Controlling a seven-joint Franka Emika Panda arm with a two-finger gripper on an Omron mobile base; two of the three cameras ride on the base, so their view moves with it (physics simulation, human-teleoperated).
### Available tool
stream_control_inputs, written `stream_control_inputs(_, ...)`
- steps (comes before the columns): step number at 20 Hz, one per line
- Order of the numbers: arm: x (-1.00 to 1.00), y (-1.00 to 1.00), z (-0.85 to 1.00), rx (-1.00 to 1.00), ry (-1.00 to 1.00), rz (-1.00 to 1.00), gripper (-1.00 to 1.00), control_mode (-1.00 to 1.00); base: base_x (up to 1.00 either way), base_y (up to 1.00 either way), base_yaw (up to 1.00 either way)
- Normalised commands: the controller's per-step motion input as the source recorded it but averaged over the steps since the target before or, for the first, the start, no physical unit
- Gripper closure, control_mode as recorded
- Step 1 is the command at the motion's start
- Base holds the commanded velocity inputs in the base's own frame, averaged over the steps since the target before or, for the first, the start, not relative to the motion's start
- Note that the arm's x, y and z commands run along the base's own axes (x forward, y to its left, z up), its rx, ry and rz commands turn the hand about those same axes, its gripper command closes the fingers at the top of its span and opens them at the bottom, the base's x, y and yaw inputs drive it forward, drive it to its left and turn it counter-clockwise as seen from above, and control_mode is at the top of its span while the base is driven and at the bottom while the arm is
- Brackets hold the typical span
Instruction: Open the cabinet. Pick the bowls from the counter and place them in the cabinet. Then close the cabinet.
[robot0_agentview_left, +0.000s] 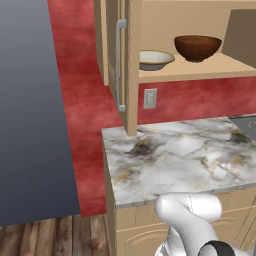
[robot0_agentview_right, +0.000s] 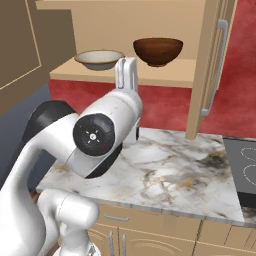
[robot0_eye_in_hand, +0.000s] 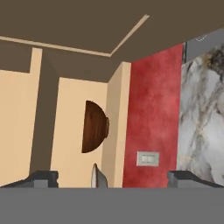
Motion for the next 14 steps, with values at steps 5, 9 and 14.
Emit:
stream_control_inputs(5, -0.58, 0.00, 0.00, 0.00, -0.03, 0.00, -1.00, -1.00, 0.00, 0.00, 0.00)
stream_control_inputs(9, -0.51, -0.04, 0.00, 0.00, -0.01, -0.01, -1.00, -1.00, 0.00, 0.00, 0.00)
stream_control_inputs(14, -0.42, -0.16, 0.00, 0.00, 0.00, 0.00, -1.00, -1.00, 0.00, 0.00, 0.00)
